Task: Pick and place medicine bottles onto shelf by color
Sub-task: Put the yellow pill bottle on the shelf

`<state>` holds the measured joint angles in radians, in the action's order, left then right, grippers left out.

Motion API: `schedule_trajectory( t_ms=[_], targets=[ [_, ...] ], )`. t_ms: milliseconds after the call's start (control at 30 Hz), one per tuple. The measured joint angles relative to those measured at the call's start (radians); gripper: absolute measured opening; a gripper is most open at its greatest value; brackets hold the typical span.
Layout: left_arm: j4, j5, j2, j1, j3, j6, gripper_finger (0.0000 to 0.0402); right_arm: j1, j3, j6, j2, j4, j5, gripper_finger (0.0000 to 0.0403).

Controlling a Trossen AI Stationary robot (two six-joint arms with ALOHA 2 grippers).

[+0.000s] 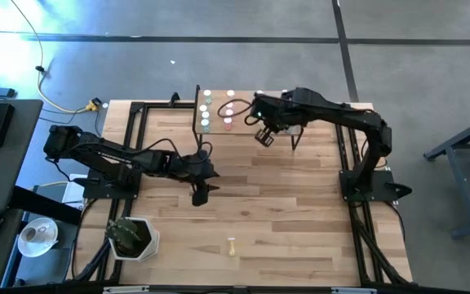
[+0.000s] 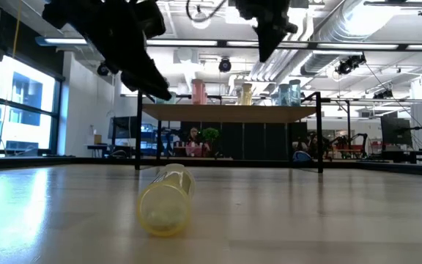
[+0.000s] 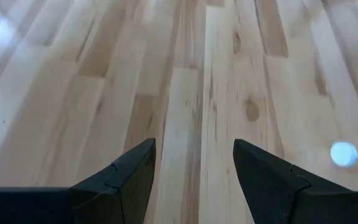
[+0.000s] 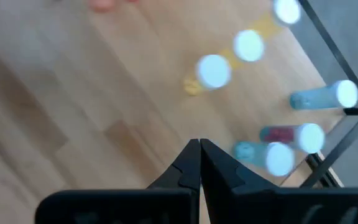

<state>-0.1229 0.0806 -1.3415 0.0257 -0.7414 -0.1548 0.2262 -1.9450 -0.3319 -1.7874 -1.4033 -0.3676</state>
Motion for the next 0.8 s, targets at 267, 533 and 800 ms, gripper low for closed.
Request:
schedule_trajectory(
  t_ms=[267, 533, 800],
  targets=[
    [-0.152, 0.092, 0.092, -0.03, 0.0, 0.02, 0.0207, -0.173, 0.0, -0.082, 0.017, 0.035, 0.001, 0.0],
    [-0.237, 0.17, 0.209, -0.028, 0.0, 0.069, 0.0207, -0.351, 0.003, -0.311, 0.016, 0.05, -0.003, 0.0],
    [-0.248, 0.17, 0.265, -0.026, 0.0, 0.133, 0.0207, -0.527, 0.095, -0.593, 0.015, 0.112, -0.003, 0.0036]
  ],
)
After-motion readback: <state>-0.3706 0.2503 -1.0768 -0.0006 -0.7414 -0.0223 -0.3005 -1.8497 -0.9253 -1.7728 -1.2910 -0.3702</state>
